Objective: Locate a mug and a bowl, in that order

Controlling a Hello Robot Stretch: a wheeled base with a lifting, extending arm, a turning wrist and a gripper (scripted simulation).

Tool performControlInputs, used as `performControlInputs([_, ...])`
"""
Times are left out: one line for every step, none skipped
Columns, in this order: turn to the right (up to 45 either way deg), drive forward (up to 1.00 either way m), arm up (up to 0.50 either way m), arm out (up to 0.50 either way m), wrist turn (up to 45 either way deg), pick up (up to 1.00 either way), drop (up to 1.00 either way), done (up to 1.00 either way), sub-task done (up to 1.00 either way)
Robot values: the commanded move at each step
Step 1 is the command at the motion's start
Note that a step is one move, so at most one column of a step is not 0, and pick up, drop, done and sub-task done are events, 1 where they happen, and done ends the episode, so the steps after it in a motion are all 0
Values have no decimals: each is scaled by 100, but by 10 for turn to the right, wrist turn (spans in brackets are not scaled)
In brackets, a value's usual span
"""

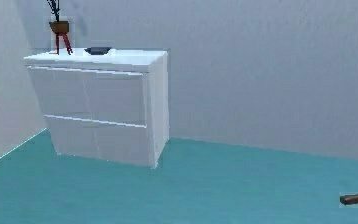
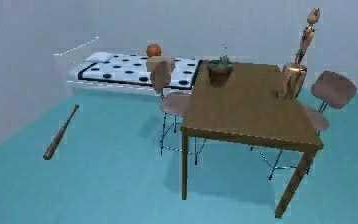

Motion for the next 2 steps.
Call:
performControlInputs([0, 100, 0, 0, 0, 0, 0, 0, 0])
performControlInputs([120, 0, 0, 0, 0, 0, 0, 0, 0])
